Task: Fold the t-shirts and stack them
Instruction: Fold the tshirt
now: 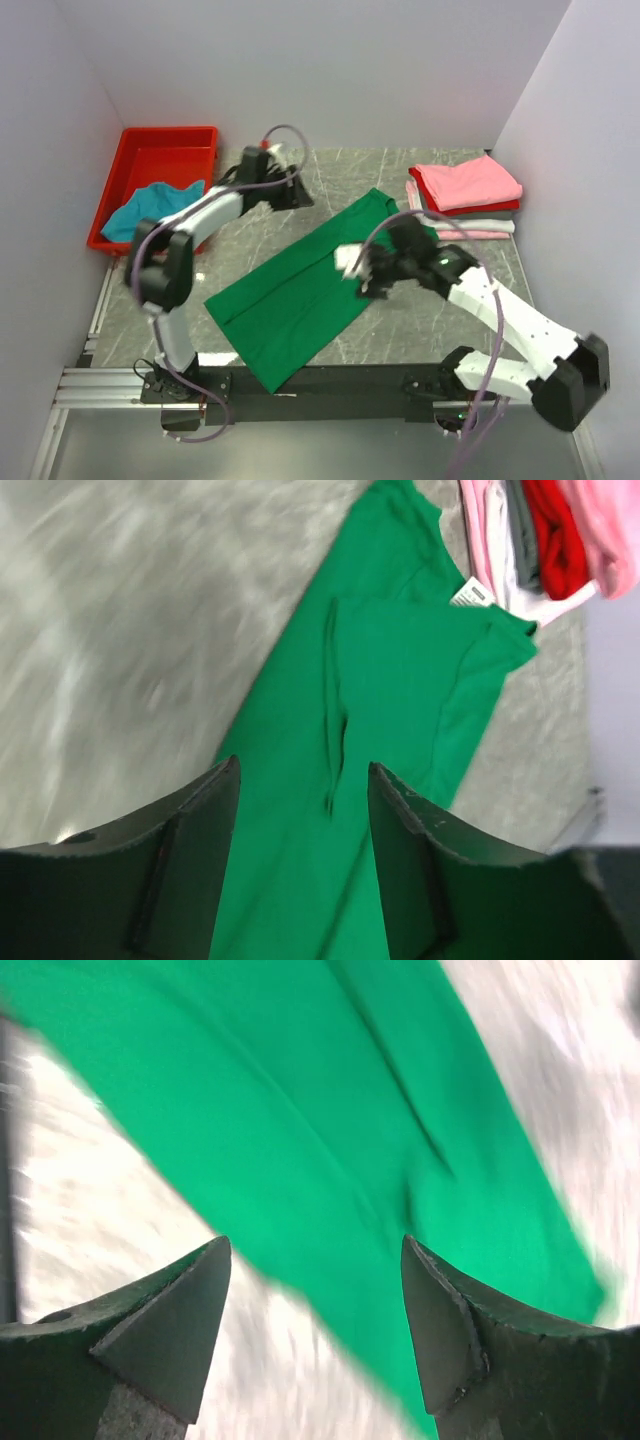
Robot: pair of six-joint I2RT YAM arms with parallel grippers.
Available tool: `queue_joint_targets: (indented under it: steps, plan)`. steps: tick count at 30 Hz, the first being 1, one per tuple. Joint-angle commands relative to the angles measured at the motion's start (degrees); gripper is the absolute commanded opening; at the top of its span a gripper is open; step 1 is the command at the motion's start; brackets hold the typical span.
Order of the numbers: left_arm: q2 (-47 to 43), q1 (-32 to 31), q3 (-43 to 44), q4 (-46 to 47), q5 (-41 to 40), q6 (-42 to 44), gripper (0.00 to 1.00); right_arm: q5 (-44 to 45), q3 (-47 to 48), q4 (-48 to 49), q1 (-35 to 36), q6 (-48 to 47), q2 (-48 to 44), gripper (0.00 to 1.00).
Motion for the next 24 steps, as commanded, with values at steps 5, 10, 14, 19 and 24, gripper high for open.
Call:
queue_joint_targets:
  steps: [5, 10, 14, 19, 24]
  plan:
    - [27.7, -6.1, 33.1, -14.0, -0.9, 9.9, 0.58, -13.6, -2.7, 0.1, -32.7, 8.6, -4.4, 0.75]
    - [36.9, -7.4, 45.5, -19.5, -0.5, 12.3, 0.59, -19.9, -2.7, -0.4, -43.6, 10.9, -4.0, 0.74]
    - [39.6, -8.9, 48.8, -21.6, -2.4, 13.6, 0.58, -22.2, -3.5, -0.9, -45.5, 10.8, -4.0, 0.74]
    - [41.9, -10.1, 50.0, -23.8, 0.8, 14.6, 0.48, -23.2, -3.8, -1.5, -46.8, 10.5, -3.8, 0.74]
    - [42.2, -11.2, 49.2, -25.2, 1.6, 16.4, 0.39, -23.7, -3.8, -2.2, -47.7, 10.3, -2.9, 0.74]
